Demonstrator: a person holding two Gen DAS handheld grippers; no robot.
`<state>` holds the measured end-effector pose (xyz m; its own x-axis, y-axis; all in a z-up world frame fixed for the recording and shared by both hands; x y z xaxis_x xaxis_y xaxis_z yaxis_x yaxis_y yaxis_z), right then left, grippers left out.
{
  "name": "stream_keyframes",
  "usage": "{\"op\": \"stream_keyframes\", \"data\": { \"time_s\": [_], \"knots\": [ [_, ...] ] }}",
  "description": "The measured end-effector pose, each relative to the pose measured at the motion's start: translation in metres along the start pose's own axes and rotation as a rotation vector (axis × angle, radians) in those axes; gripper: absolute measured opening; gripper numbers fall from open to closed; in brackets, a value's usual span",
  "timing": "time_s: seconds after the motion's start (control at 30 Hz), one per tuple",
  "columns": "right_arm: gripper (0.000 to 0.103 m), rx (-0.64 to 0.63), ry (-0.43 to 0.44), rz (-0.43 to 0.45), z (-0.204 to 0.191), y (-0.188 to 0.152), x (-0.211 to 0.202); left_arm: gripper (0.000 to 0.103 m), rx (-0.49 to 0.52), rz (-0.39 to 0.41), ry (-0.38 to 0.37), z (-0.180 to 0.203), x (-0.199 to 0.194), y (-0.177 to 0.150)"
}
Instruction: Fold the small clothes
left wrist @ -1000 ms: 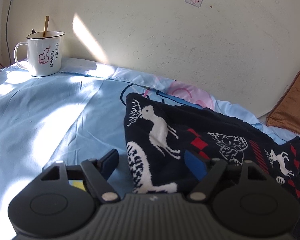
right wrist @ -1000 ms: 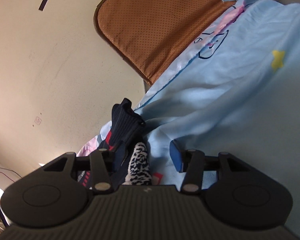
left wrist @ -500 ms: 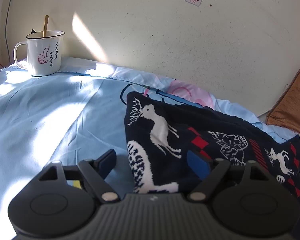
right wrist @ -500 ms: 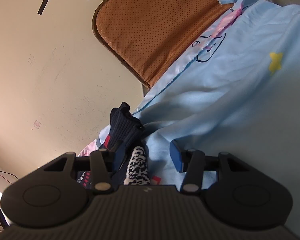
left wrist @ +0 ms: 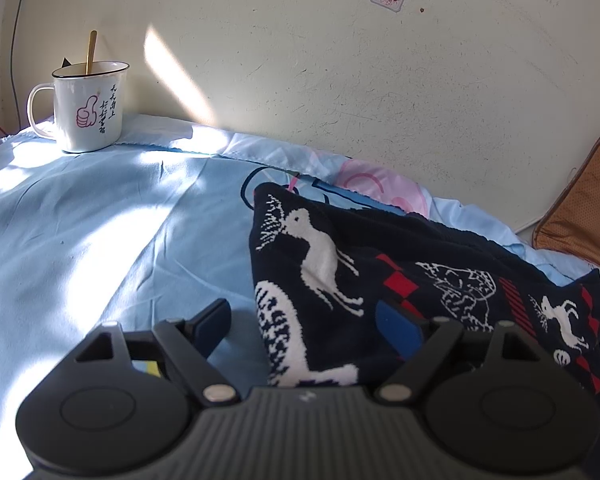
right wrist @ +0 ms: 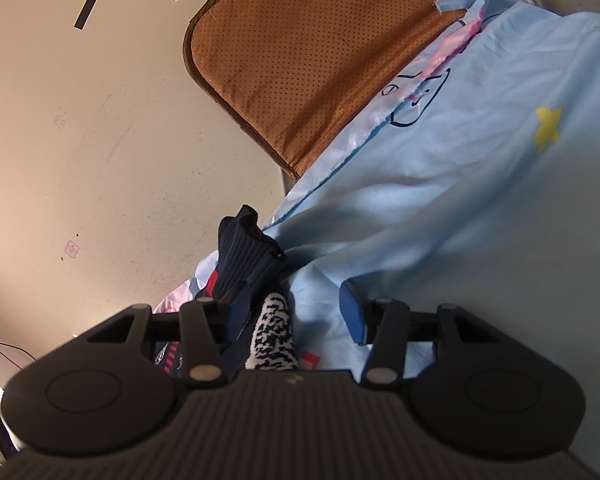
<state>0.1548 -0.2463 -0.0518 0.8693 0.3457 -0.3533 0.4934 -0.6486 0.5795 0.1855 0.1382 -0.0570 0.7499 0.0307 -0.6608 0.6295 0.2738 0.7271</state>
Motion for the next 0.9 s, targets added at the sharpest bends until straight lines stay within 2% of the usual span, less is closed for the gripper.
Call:
{"op": "stream_keyframes", "data": {
  "time_s": [0.9],
  "knots": [
    [0.053,-0.008,-0.001,0.001,-0.0023,-0.0003,-0.0014,0.083,0.01,0.003,0.002,0.0004,0.0004,0.0]
  ]
}}
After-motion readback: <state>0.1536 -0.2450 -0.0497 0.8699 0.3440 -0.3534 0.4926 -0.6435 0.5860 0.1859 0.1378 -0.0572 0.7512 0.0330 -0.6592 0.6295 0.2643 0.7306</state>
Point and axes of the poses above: each gripper's, at about its wrist camera, not at the fingertips, and x roughly the way its jaws point, z to its right, y to its top, the point moved 10 cm from there along x, roughly the way its jaws point, and after that the axes turned 5 degrees about y, right-handed, at the moved point
